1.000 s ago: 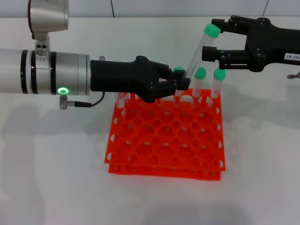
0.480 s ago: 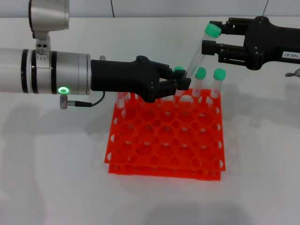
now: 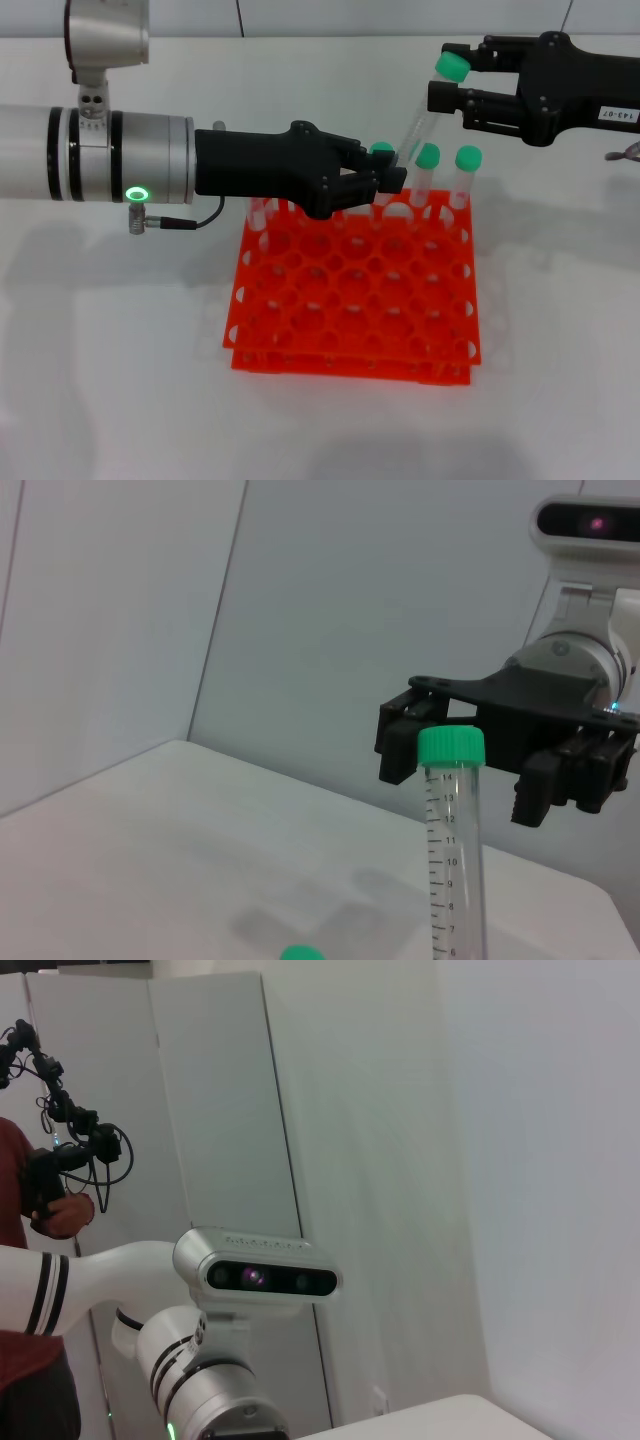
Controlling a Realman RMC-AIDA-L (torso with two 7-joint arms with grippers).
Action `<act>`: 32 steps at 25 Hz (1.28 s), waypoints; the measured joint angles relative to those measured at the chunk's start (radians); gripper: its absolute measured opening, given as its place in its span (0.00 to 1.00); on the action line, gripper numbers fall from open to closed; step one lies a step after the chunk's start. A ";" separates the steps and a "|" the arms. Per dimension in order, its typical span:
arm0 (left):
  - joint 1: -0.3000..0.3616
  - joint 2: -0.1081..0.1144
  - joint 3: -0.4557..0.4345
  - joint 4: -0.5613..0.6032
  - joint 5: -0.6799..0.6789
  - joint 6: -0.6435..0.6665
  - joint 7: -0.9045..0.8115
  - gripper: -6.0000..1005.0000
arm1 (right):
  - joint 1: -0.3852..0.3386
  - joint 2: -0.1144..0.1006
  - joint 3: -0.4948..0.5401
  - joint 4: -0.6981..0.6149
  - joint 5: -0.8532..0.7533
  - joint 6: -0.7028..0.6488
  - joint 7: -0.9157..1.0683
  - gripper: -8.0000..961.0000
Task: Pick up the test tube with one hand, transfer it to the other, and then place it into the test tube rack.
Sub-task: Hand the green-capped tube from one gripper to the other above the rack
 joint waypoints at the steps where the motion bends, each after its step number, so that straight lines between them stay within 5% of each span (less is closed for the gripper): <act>1: 0.000 0.000 0.001 0.000 0.000 0.000 0.000 0.20 | 0.000 0.000 0.000 0.000 0.000 0.000 0.000 0.51; 32: -0.003 -0.002 0.013 -0.001 -0.003 -0.002 0.000 0.17 | 0.025 0.000 -0.010 0.026 0.002 0.017 -0.007 0.30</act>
